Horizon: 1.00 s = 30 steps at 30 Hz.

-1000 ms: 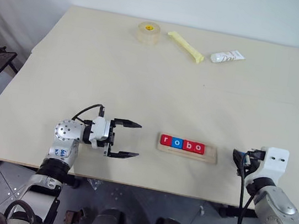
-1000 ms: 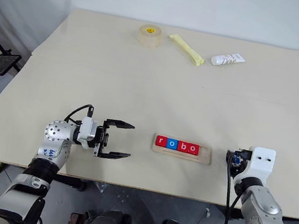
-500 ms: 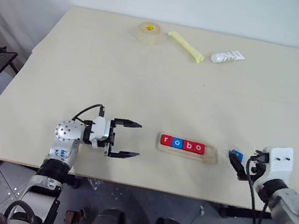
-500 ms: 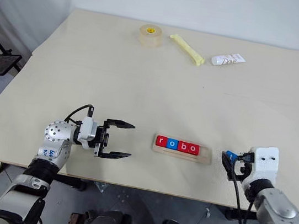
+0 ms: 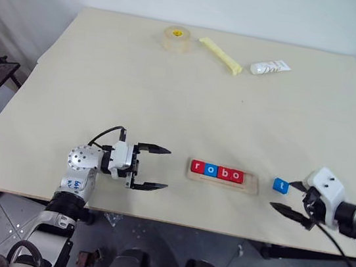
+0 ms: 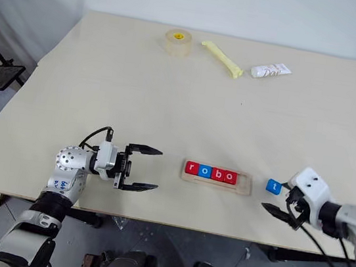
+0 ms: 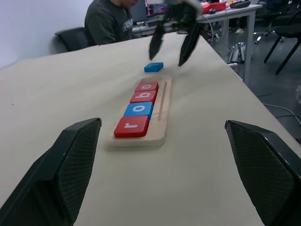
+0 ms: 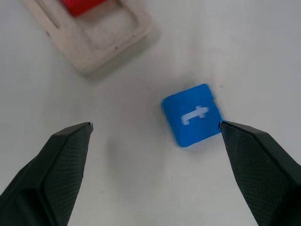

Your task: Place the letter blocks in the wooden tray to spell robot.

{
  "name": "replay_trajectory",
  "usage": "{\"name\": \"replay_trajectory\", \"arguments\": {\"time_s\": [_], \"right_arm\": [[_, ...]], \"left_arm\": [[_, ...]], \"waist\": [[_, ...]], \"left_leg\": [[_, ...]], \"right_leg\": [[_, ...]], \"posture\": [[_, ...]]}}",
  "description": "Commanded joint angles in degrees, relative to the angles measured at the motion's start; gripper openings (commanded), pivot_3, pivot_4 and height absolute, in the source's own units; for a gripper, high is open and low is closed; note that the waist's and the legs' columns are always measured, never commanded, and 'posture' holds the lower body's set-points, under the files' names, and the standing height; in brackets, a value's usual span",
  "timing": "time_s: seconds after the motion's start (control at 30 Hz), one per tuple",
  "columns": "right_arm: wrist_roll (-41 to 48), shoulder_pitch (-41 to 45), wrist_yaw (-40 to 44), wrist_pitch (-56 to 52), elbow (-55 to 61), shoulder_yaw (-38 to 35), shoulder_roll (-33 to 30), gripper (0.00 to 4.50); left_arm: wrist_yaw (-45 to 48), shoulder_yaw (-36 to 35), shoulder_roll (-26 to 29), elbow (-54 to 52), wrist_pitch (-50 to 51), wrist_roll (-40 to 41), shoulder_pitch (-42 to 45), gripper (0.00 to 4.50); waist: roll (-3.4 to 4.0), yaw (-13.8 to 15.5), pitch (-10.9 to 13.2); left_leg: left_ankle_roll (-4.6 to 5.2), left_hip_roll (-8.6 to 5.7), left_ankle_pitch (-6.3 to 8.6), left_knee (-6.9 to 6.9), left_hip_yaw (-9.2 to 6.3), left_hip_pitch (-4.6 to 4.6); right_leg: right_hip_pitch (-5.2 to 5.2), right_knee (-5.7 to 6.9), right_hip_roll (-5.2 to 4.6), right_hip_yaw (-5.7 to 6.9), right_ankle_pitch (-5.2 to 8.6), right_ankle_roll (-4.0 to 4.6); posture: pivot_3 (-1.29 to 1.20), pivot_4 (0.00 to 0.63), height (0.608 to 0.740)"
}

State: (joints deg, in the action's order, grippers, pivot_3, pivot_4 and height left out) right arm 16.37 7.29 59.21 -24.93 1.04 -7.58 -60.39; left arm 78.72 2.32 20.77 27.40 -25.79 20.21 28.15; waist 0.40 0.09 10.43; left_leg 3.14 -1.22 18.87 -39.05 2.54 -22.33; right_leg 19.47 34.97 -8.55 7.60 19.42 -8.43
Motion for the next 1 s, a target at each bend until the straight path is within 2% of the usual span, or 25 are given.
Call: {"name": "replay_trajectory", "arguments": {"time_s": [0.03,0.27,0.7,0.8,1.0], "right_arm": [[-3.3,5.8,4.6,5.1,-7.7,4.0,-0.8,4.49],[-8.5,12.9,9.3,10.7,-17.1,10.3,0.1,4.49],[-11.0,13.5,10.9,13.1,-18.8,10.9,-0.5,4.49],[-11.6,13.2,10.4,13.9,-18.2,10.8,-0.7,3.95],[-11.8,13.4,10.7,13.9,-18.6,10.6,-0.5,2.02]], "left_arm": [[-0.9,-0.4,0.3,-2.7,-0.4,0.6,-1.2,4.5],[-3.0,-0.5,1.0,-5.9,-0.2,0.4,-4.2,4.5],[-4.5,-0.1,1.1,-6.5,-0.3,0.1,-4.7,4.5],[-4.5,0.0,0.9,-5.8,-0.5,-0.1,-4.1,4.5],[-4.2,0.1,0.6,-4.6,-0.9,-0.2,-3.1,4.5]], "waist": [[0.0,-0.1,0.0],[-0.01,0.2,0.0],[-0.03,0.9,0.0],[-0.04,1.1,0.0],[-0.06,1.1,0.0]], "left_leg": [[-0.01,0.03,0.0,0.0,-0.03,0.0],[0.0,-0.02,0.0,-0.03,-0.08,-0.06],[-0.01,-0.01,0.0,-0.08,-0.09,-0.05],[0.0,-0.01,0.0,-0.08,-0.09,-0.04],[0.0,-0.01,0.0,-0.13,-0.07,-0.03]], "right_leg": [[0.0,0.02,0.02,0.04,0.0,0.0],[0.0,0.02,-0.02,0.07,0.0,0.0],[-0.04,0.01,-0.02,0.07,0.0,0.0],[-0.05,0.01,-0.01,0.07,0.0,0.0],[-0.08,0.0,-0.02,0.06,-0.01,-0.01]], "posture": [[0.0,0.15,0.74],[0.0,0.15,0.74],[0.0,0.15,0.74],[0.0,0.15,0.74],[0.0,0.15,0.74]]}}
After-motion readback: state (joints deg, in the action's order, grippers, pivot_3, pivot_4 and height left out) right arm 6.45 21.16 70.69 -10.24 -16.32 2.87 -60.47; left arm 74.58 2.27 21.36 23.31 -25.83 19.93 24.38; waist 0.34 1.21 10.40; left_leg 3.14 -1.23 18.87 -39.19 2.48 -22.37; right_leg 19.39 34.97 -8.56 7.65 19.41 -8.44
